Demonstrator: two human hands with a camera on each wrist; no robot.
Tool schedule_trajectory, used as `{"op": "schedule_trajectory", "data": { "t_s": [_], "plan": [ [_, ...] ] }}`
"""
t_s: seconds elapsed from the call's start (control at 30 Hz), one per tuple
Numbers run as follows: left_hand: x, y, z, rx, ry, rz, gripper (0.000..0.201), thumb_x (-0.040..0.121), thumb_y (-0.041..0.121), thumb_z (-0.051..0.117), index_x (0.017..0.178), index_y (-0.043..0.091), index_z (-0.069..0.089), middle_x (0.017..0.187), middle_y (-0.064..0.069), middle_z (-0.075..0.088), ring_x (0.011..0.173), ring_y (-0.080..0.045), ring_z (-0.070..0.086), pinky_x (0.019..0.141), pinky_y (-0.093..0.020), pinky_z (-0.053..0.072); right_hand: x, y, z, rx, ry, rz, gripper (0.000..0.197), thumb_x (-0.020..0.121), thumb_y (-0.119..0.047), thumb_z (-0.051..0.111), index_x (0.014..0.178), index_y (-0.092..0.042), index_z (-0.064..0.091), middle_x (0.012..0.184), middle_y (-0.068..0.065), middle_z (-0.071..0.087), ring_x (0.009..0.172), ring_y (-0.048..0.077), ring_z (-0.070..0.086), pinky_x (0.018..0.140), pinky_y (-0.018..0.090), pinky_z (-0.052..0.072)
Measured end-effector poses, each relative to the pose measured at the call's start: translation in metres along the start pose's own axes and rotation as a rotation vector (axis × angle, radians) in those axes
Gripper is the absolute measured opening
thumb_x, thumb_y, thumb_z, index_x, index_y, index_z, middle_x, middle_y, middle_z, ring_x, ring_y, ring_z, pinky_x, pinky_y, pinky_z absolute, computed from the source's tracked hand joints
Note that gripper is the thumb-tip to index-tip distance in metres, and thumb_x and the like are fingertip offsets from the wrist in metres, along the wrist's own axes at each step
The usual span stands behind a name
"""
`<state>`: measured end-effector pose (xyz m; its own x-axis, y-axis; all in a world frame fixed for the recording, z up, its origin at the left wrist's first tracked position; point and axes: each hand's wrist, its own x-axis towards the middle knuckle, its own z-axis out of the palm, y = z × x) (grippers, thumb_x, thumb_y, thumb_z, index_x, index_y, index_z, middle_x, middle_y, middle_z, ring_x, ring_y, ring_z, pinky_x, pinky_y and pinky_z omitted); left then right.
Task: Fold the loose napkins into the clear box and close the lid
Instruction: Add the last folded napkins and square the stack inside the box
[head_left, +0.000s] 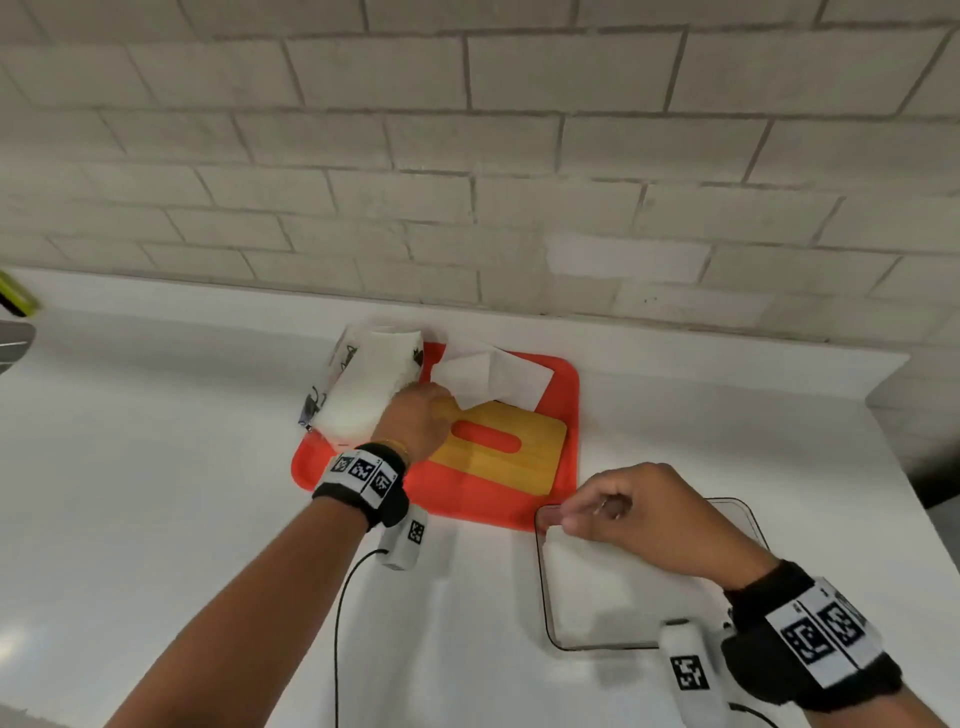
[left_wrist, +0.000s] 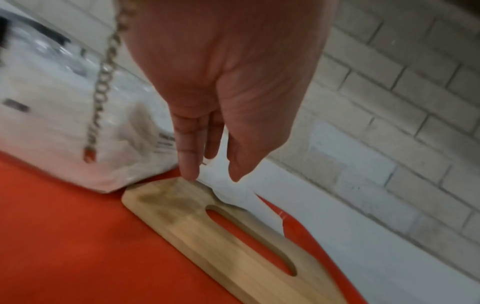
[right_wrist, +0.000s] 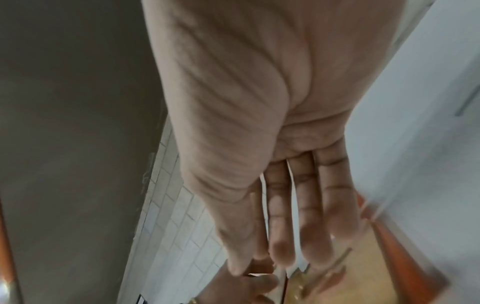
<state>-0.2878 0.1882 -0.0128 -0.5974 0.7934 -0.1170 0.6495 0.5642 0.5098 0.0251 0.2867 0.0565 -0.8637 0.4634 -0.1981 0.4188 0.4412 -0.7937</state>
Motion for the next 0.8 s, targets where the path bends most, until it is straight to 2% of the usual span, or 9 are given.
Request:
{"op": "schedule_trajectory", "data": {
  "t_s": [0.1, 0.2, 0.27, 0.33, 0.4, 0.47, 0.57, 0.7, 0.8],
  "plan": [
    [0.034, -0.003, 0.014, 0.034, -0.050, -0.051, 0.050, 0.096, 0.019, 0.057, 0.146, 0.021, 0.051, 0.154, -0.008, 0.042, 0.140, -0.028, 0.045, 0.117, -0.035, 0.038, 0.026, -0.019, -0.005, 0.023, 0.096, 0.007, 0.008, 0.084, -0.042, 0.083, 0.092, -0.041, 0.081, 0.093, -0.024, 0.076, 0.078, -0.001, 0.067, 0.072, 0.012, 0.050],
    [0.056, -0.008, 0.028, 0.153, -0.064, -0.070, 0.066, 0.096, 0.033, 0.057, 0.158, 0.025, 0.034, 0.168, -0.005, 0.023, 0.154, -0.030, 0.024, 0.126, -0.043, 0.024, 0.057, -0.038, -0.010, 0.011, 0.175, 0.034, 0.019, 0.086, -0.041, 0.081, 0.106, -0.040, 0.077, 0.101, -0.024, 0.075, 0.086, -0.005, 0.067, 0.077, 0.008, 0.047],
    [0.067, -0.012, 0.035, 0.225, -0.063, -0.054, 0.071, 0.100, 0.043, 0.052, 0.162, 0.027, 0.023, 0.172, -0.004, 0.014, 0.157, -0.032, 0.016, 0.127, -0.046, 0.017, 0.082, -0.046, -0.012, -0.022, 0.195, 0.089, 0.031, 0.087, -0.043, 0.079, 0.117, -0.037, 0.073, 0.111, -0.021, 0.072, 0.096, -0.004, 0.065, 0.088, 0.016, 0.050],
    [0.073, -0.014, 0.041, 0.216, -0.067, -0.069, 0.068, 0.103, 0.043, 0.046, 0.163, 0.026, 0.018, 0.172, -0.004, 0.015, 0.158, -0.031, 0.015, 0.126, -0.046, 0.017, 0.109, -0.050, -0.011, -0.036, 0.192, 0.159, 0.041, 0.088, -0.044, 0.077, 0.126, -0.032, 0.068, 0.121, -0.015, 0.069, 0.108, 0.004, 0.064, 0.095, 0.024, 0.050],
    [0.078, -0.016, 0.047, 0.187, -0.043, -0.070, 0.062, 0.105, 0.039, 0.042, 0.162, 0.022, 0.024, 0.167, -0.007, 0.026, 0.155, -0.031, 0.020, 0.125, -0.045, 0.021, 0.136, -0.047, -0.008, -0.068, 0.188, 0.228, 0.051, 0.088, -0.045, 0.076, 0.134, -0.027, 0.064, 0.128, -0.007, 0.065, 0.116, 0.011, 0.062, 0.096, 0.026, 0.048],
    [0.082, -0.022, 0.051, 0.150, 0.010, -0.045, 0.051, 0.105, 0.032, 0.044, 0.154, 0.019, 0.041, 0.158, -0.009, 0.041, 0.149, -0.031, 0.031, 0.123, -0.042, 0.026, 0.162, -0.040, -0.003, -0.103, 0.190, 0.295, 0.060, 0.087, -0.045, 0.077, 0.140, -0.023, 0.059, 0.135, -0.003, 0.062, 0.120, 0.016, 0.060, 0.096, 0.027, 0.047],
    [0.086, -0.030, 0.049, 0.102, 0.077, -0.014, 0.038, 0.103, 0.024, 0.046, 0.138, 0.017, 0.060, 0.142, -0.006, 0.057, 0.138, -0.031, 0.044, 0.117, -0.039, 0.033, 0.197, -0.026, 0.008, -0.072, 0.157, 0.382, 0.066, 0.090, -0.040, 0.075, 0.147, -0.014, 0.052, 0.147, 0.004, 0.055, 0.131, 0.022, 0.056, 0.107, 0.033, 0.047],
    [0.081, -0.030, 0.044, 0.043, 0.124, 0.048, 0.034, 0.105, 0.024, 0.047, 0.128, 0.013, 0.068, 0.134, -0.010, 0.066, 0.130, -0.029, 0.053, 0.116, -0.036, 0.034, 0.233, -0.007, 0.022, -0.148, 0.089, 0.480, 0.065, 0.098, -0.034, 0.067, 0.149, 0.000, 0.046, 0.155, 0.014, 0.049, 0.139, 0.030, 0.050, 0.115, 0.037, 0.041],
    [0.072, -0.027, 0.035, -0.032, 0.135, 0.046, 0.027, 0.100, 0.030, 0.057, 0.112, 0.015, 0.075, 0.119, -0.007, 0.070, 0.114, -0.024, 0.061, 0.103, -0.032, 0.045, 0.249, 0.009, 0.032, -0.286, 0.087, 0.519, 0.053, 0.101, -0.025, 0.061, 0.146, 0.000, 0.049, 0.151, 0.016, 0.053, 0.135, 0.032, 0.054, 0.110, 0.033, 0.044]
  ]
}}
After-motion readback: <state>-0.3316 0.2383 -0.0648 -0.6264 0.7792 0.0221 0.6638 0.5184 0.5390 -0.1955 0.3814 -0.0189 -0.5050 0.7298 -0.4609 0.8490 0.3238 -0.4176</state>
